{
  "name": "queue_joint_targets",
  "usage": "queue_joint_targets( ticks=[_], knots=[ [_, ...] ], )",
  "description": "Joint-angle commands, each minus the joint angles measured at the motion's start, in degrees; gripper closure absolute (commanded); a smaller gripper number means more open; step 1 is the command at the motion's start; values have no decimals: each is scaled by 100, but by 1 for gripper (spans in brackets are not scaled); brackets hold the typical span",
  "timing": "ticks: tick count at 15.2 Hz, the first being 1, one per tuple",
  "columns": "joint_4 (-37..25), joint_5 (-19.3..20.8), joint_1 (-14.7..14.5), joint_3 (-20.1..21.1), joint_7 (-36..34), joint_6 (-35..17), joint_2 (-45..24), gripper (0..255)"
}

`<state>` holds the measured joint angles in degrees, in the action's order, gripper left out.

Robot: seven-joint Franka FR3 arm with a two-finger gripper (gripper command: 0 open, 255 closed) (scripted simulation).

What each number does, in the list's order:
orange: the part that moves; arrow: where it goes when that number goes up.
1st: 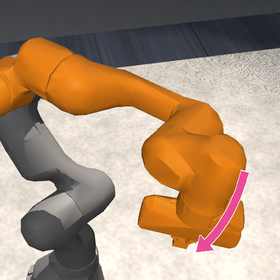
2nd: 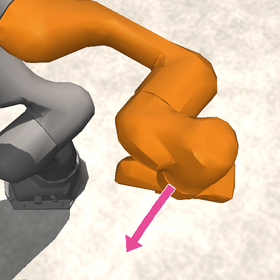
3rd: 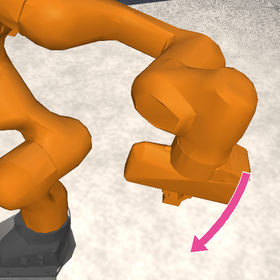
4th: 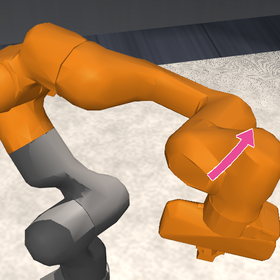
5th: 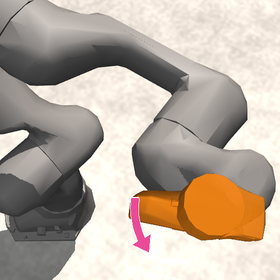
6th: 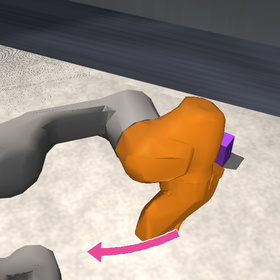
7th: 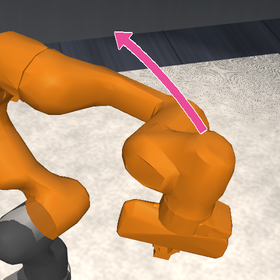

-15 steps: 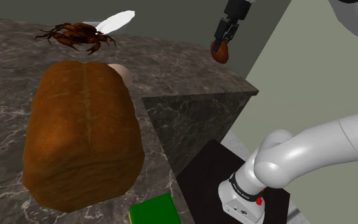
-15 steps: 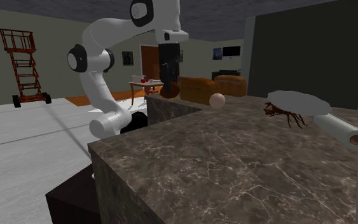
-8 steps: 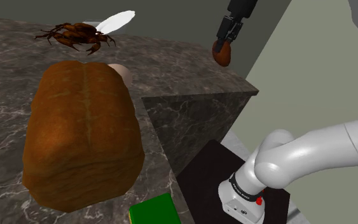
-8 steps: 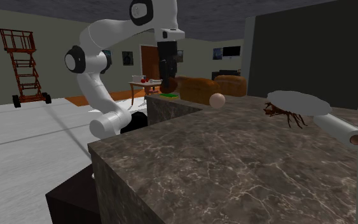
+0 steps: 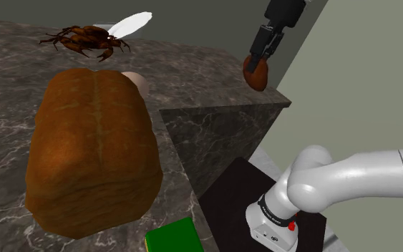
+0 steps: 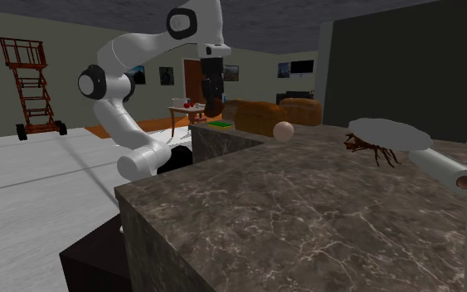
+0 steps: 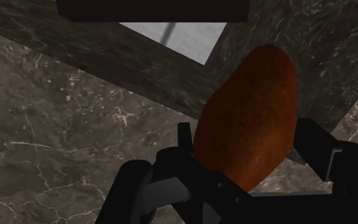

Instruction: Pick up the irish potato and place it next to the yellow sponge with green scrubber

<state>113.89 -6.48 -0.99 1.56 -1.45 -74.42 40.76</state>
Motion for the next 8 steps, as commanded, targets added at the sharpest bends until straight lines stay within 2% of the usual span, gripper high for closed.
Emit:
queue_joint_targets(
  ticks=[1,8],
  knots=[
    [92,-150,-43,213,-258,60,177,255],
    [270,-760,-199,978,-1159,259,705,255]
  ],
)
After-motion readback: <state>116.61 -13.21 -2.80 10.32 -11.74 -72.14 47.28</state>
